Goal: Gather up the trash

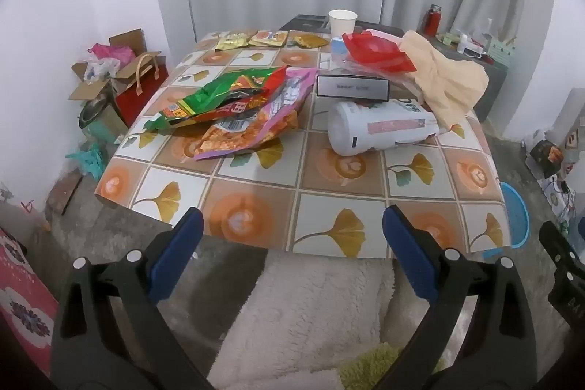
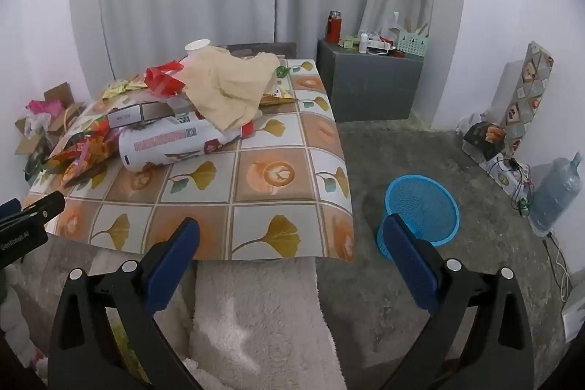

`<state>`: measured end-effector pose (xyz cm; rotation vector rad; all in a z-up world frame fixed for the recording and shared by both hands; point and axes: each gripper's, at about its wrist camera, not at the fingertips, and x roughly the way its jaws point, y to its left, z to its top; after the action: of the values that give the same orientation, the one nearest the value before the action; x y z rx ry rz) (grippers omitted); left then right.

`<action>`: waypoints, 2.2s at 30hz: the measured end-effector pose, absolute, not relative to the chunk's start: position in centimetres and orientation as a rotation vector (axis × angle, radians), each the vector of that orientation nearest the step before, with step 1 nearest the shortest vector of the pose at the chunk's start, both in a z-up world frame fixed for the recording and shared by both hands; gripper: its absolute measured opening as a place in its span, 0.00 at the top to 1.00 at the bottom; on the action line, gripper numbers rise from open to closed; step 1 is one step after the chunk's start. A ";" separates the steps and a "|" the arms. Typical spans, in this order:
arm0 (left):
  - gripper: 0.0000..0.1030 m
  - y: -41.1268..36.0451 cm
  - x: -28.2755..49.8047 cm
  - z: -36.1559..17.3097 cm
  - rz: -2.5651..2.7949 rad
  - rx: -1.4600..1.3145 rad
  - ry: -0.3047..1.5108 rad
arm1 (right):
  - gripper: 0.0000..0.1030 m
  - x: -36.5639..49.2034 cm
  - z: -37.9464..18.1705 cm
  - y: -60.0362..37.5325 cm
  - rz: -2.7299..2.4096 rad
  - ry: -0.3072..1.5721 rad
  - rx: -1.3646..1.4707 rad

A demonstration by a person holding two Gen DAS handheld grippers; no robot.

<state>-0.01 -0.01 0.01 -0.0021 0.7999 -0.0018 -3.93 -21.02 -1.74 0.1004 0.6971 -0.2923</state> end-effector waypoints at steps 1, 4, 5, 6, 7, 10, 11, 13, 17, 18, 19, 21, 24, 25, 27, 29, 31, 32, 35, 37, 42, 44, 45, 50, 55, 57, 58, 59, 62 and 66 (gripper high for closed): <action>0.08 0.0 0.0 0.0 -0.002 -0.003 0.801 | 0.06 -3.9 -1.7 -21.0 -0.295 0.696 0.096; 0.08 -0.1 0.1 0.0 -0.001 0.003 0.808 | 0.06 -3.9 -1.7 -21.0 -0.294 0.695 0.097; 0.08 -0.1 0.2 0.0 0.000 0.002 0.808 | 0.06 -4.0 -1.7 -21.0 -0.294 0.694 0.097; 0.08 -0.1 0.1 0.0 -0.003 0.001 0.807 | 0.06 -4.0 -1.6 -21.0 -0.294 0.694 0.096; 0.08 -0.3 0.1 0.2 -0.003 0.002 0.806 | 0.06 -4.0 -1.6 -21.0 -0.294 0.694 0.096; 0.08 -0.3 0.0 0.2 -0.005 0.006 0.803 | 0.06 -4.0 -1.6 -21.0 -0.294 0.695 0.097; 0.08 -0.3 0.1 0.2 -0.006 0.005 0.805 | 0.06 -4.0 -1.6 -21.0 -0.295 0.694 0.096; 0.08 -0.3 0.0 0.2 -0.003 0.007 0.802 | 0.06 -4.0 -1.6 -21.0 -0.295 0.694 0.095; 0.08 -0.4 0.1 0.1 -0.003 0.009 0.801 | 0.06 -4.0 -1.6 -21.0 -0.295 0.694 0.095; 0.08 -0.5 0.1 0.2 -0.003 0.009 0.801 | 0.06 -4.0 -1.6 -21.0 -0.295 0.694 0.095; 0.08 -0.4 0.1 0.1 -0.004 0.010 0.801 | 0.06 -4.0 -1.6 -21.0 -0.295 0.694 0.096; 0.08 -0.4 0.1 0.2 -0.004 0.012 0.802 | 0.06 -4.0 -1.6 -21.0 -0.295 0.694 0.096; 0.08 -0.4 0.2 0.2 -0.005 0.012 0.802 | 0.06 -4.0 -1.5 -21.1 -0.295 0.694 0.095; 0.08 -0.4 0.1 0.2 -0.005 0.012 0.802 | 0.06 -4.0 -1.5 -21.1 -0.295 0.693 0.096; 0.08 -0.5 0.1 0.2 -0.003 0.012 0.800 | 0.06 -4.0 -1.5 -21.1 -0.294 0.691 0.097; 0.08 -0.4 0.1 0.2 -0.004 0.015 0.800 | 0.06 -4.0 -1.4 -21.1 -0.295 0.691 0.096; 0.08 -0.4 0.1 0.2 -0.005 0.015 0.800 | 0.06 -3.9 -1.4 -21.1 -0.294 0.692 0.097; 0.08 -0.4 0.1 0.2 -0.004 0.015 0.800 | 0.06 -4.0 -1.4 -21.1 -0.295 0.691 0.097; 0.08 -0.4 0.1 0.2 -0.004 0.015 0.800 | 0.06 -3.9 -1.4 -21.0 -0.295 0.691 0.097; 0.08 -0.4 0.1 0.2 -0.004 0.017 0.799 | 0.06 -3.9 -1.4 -21.0 -0.295 0.691 0.096; 0.08 -0.5 0.1 0.2 -0.004 0.019 0.798 | 0.06 -3.8 -1.4 -21.0 -0.295 0.691 0.097; 0.08 -0.5 -0.1 0.4 -0.003 0.019 0.797 | 0.06 -3.8 -1.4 -20.9 -0.294 0.691 0.097; 0.08 -0.6 -0.1 0.4 -0.003 0.019 0.797 | 0.06 -3.8 -1.4 -20.9 -0.295 0.691 0.096; 0.08 -0.6 -0.1 0.4 -0.003 0.020 0.796 | 0.06 -3.8 -1.4 -20.9 -0.295 0.690 0.097; 0.08 -0.6 -0.1 0.4 -0.003 0.021 0.796 | 0.06 -3.8 -1.4 -20.9 -0.295 0.691 0.098; 0.08 -0.6 -0.2 0.4 -0.003 0.022 0.796 | 0.06 -3.8 -1.4 -20.9 -0.294 0.692 0.097; 0.08 -0.6 -0.2 0.4 -0.003 0.022 0.796 | 0.06 -3.8 -1.4 -20.9 -0.295 0.691 0.097; 0.08 -0.6 -0.2 0.4 -0.003 0.022 0.795 | 0.06 -3.8 -1.4 -20.9 -0.295 0.690 0.097; 0.08 -0.6 -0.2 0.4 -0.002 0.024 0.795 | 0.06 -3.8 -1.4 -20.9 -0.295 0.691 0.098; 0.08 -0.6 -0.2 0.4 -0.002 0.025 0.794 | 0.06 -3.9 -1.4 -20.9 -0.294 0.691 0.098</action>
<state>-0.20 -0.61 0.42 0.0252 0.7938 -0.0016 -3.86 -20.91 -1.40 0.0982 0.6914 -0.2942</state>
